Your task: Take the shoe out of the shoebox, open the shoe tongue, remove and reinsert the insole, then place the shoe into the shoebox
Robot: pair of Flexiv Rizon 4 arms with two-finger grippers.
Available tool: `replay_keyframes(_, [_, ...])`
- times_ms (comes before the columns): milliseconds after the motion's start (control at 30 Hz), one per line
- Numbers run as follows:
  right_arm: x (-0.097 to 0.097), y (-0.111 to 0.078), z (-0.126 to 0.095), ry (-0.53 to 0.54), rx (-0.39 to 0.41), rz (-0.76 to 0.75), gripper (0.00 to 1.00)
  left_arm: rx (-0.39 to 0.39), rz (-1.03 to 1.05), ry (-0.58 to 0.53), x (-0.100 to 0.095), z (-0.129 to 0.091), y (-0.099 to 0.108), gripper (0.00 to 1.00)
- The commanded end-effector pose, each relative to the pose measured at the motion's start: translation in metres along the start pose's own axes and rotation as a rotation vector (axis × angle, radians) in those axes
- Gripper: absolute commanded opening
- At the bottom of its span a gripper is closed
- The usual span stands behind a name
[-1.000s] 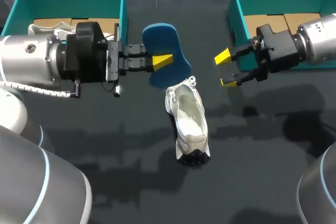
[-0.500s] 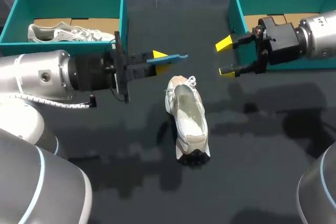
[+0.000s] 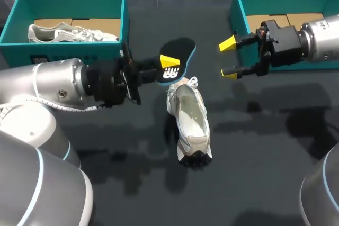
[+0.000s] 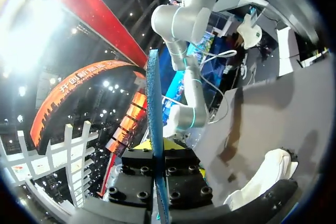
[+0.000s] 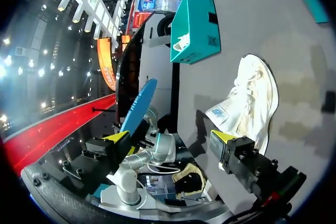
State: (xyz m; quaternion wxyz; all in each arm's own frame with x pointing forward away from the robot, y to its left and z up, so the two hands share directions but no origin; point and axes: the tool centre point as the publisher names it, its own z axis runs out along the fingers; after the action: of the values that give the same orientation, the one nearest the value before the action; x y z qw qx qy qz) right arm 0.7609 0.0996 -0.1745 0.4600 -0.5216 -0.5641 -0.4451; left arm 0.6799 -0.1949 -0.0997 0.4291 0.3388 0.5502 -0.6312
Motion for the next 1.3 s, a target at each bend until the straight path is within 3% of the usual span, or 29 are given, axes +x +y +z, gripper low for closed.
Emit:
replay_keyframes(33, [0.007,0.007,0.002,-0.034,-0.017,0.001,1.00,-0.017,0.086,0.033,0.010,0.010,0.024,0.00])
replay_keyframes(267, [0.015,0.019,0.009,-0.090,-0.006,-0.020,1.00,-0.022,0.177,0.085,0.018,0.016,0.051,0.00])
replay_keyframes(467, [0.013,0.025,0.017,-0.075,0.027,-0.023,1.00,-0.018,0.221,0.144,0.028,0.021,0.072,0.00])
replay_keyframes(700, [0.010,0.025,0.028,-0.053,0.047,-0.032,1.00,-0.040,0.286,0.177,0.032,0.029,0.081,0.00])
replay_keyframes(900, [0.007,0.029,0.039,-0.034,0.063,-0.038,0.84,-0.047,0.320,0.190,0.033,0.038,0.085,0.00])
replay_keyframes(1000, [0.008,0.031,0.043,-0.027,0.068,-0.044,0.69,-0.055,0.329,0.197,0.034,0.041,0.086,0.00])
replay_keyframes(1233, [0.009,0.034,0.052,-0.027,0.071,-0.025,0.62,-0.073,0.361,0.208,0.037,0.048,0.088,0.00])
replay_keyframes(1300, [0.010,0.034,0.054,-0.022,0.070,-0.027,0.56,-0.079,0.374,0.210,0.039,0.050,0.090,0.00])
